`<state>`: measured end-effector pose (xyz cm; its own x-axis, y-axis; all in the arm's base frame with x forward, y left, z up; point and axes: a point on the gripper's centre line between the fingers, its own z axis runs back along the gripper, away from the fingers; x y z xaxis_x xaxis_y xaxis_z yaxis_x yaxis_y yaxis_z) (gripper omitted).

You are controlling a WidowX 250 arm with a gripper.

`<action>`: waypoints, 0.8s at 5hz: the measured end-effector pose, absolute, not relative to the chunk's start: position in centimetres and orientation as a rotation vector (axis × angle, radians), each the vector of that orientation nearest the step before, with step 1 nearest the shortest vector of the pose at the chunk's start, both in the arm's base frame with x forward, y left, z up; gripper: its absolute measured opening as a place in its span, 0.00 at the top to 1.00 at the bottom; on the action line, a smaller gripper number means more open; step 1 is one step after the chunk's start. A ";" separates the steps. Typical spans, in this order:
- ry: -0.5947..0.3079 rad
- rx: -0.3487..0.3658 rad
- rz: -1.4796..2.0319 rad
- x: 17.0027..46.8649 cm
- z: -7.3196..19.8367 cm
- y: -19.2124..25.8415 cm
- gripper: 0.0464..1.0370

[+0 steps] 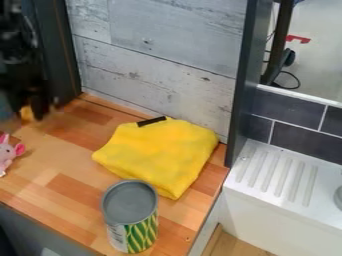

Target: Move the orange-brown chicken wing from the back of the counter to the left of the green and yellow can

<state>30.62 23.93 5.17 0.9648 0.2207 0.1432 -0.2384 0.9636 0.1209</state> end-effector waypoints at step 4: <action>0.057 0.029 -0.030 22.9 4.2 12.6 0.45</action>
<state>22.91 12.63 4.25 0.9979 -0.0289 -0.0578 0.0305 0.9992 0.0277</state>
